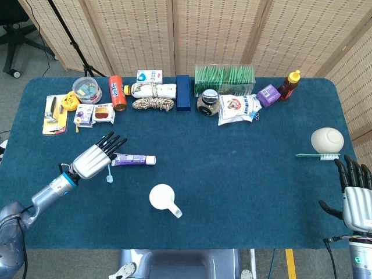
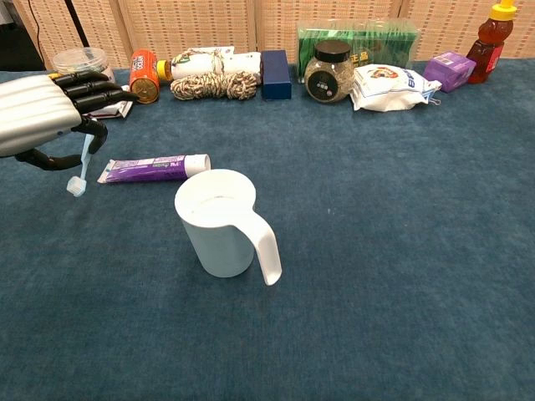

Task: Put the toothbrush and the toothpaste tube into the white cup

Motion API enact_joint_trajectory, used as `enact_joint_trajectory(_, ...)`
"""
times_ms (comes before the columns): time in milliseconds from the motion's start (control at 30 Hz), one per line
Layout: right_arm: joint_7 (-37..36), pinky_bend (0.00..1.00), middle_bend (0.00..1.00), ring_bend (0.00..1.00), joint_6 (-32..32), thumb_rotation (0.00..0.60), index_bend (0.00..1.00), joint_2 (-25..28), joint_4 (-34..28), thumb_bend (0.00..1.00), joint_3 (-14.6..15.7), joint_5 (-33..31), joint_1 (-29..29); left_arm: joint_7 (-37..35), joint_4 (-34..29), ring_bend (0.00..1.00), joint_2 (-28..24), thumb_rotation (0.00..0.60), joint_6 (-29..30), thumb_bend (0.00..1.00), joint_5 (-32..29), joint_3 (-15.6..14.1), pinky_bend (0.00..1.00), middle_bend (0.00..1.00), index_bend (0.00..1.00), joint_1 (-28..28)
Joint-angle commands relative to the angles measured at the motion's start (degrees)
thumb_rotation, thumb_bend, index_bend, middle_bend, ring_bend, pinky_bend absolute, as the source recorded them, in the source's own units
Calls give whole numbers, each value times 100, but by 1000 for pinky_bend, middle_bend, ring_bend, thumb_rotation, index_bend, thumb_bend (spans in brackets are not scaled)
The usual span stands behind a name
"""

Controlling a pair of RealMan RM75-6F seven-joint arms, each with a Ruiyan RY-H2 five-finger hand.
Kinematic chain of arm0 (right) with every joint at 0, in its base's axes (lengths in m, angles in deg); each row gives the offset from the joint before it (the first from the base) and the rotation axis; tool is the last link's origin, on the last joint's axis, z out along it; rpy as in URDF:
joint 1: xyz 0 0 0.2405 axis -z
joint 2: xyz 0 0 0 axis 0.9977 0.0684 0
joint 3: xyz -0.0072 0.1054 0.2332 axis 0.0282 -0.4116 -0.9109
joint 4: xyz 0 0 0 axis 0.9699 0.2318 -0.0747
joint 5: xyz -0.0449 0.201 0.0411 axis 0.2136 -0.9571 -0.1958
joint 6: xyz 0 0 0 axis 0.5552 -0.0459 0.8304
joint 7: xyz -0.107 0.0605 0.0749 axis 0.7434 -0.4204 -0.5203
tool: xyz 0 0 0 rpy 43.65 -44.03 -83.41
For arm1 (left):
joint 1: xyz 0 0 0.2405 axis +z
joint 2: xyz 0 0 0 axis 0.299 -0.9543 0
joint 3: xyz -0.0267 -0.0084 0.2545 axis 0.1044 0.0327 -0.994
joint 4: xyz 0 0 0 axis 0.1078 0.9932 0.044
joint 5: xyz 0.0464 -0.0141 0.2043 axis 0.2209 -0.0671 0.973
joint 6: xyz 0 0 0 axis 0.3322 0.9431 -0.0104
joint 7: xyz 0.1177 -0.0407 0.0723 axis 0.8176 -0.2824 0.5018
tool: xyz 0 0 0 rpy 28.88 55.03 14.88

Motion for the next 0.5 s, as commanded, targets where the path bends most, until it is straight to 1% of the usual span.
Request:
enact_joint_trajectory(33, -2, 0, 0, 0, -9, 600, 0, -3, 4, 0, 5, 1, -3, -396, -245, 0, -109, 600, 151, 348, -201, 202, 0, 0, 628, 20)
enact_joint_trajectory(167, -7, 0, 0, 0, -23, 600, 0, 0, 8, 0, 10, 3, -7, -911, -576, 0, -226, 600, 214, 348, -372, 376, 0, 0, 627, 11)
enact_joint_trajectory(267, 1, 0, 0, 0, -31, 600, 0, -4, 9, 0, 10, -4, -10, -1524, -1128, 0, -429, 600, 239, 348, -541, 550, 0, 0, 627, -6)
enact_joint_trajectory(300, 7, 0, 0, 0, -33, 600, 0, -5, 11, 0, 10, -2, -13, -1686, -1329, 0, -507, 600, 220, 348, -579, 585, 0, 0, 627, -11)
enact_joint_trajectory(333, 14, 0, 0, 0, -40, 600, 0, -8, 13, 0, 14, -1, -16, -1930, -1663, 0, -630, 600, 201, 348, -635, 639, 0, 0, 627, -17)
enact_joint_trajectory(400, 22, 0, 0, 0, -48, 600, 0, -12, 12, 0, 15, -2, -21, -2113, -2151, 0, -844, 600, 160, 348, -672, 683, 0, 0, 628, -38)
enact_joint_trajectory(500, 43, 0, 0, 0, -59, 600, 0, -23, 19, 0, 23, -3, -26, -2304, -3055, 0, -1228, 600, 61, 348, -706, 723, 0, 0, 628, -69)
